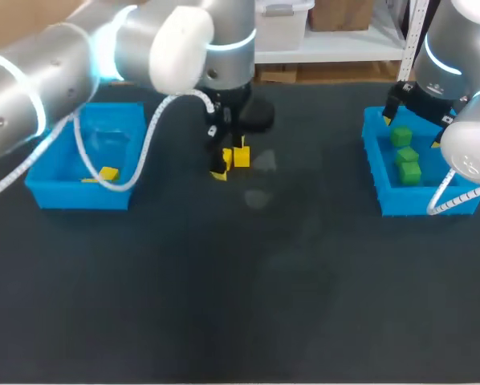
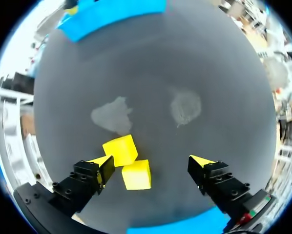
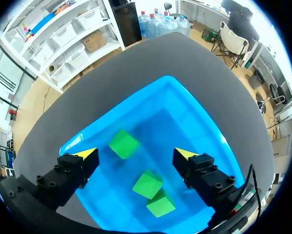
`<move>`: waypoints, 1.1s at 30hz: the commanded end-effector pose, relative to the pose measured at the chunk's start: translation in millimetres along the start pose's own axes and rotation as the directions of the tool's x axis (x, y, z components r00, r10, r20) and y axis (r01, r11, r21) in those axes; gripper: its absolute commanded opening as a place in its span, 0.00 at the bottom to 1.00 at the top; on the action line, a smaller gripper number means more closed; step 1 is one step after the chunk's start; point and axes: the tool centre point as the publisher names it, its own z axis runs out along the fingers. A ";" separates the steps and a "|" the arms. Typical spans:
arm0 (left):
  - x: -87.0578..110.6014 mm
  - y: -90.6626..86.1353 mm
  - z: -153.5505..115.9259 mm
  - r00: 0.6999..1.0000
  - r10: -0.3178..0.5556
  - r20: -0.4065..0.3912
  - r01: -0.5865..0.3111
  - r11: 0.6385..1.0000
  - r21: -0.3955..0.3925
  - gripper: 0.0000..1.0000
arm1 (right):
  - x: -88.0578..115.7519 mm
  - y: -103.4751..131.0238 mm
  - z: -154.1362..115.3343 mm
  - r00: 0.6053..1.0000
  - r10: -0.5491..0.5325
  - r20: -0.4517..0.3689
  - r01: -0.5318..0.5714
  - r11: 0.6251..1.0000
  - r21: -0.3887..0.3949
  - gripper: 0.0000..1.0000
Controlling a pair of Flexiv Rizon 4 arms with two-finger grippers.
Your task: Put the green cubes in the right bin and the yellow cubes in the left bin.
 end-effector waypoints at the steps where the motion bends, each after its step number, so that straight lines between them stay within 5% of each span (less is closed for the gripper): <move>1: 2.7 6.8 7.6 0.987 0.111 -0.115 -0.062 0.928 0.368 1.00 | 0.1 -0.5 0.1 1.000 0.000 0.000 0.000 1.000 -0.001 1.00; 8: 12.3 4.5 15.1 0.990 0.058 -0.130 -0.007 0.932 0.361 1.00 | 0.1 -0.5 0.1 1.000 0.000 0.000 0.000 1.000 -0.001 1.00; 20: 22.3 12.7 27.4 0.982 -0.170 -0.085 0.190 0.915 0.356 1.00 | 0.1 -0.5 0.1 1.000 0.000 0.000 0.000 1.000 -0.001 1.00; 21: 23.5 12.0 28.8 0.982 -0.168 -0.091 0.190 0.916 0.353 0.46 | 0.1 -0.5 0.1 1.000 0.000 0.000 0.000 1.000 -0.001 1.00; 23: 26.3 10.6 30.0 0.979 -0.172 -0.104 0.198 0.918 0.344 0.00 | 0.1 -0.5 0.1 1.000 0.000 0.000 0.000 1.000 -0.001 1.00; 33: 34.0 15.7 19.7 0.964 -0.246 -0.105 0.265 0.929 0.260 0.00 | 0.1 -0.5 0.1 1.000 0.000 0.000 0.000 1.000 -0.001 1.00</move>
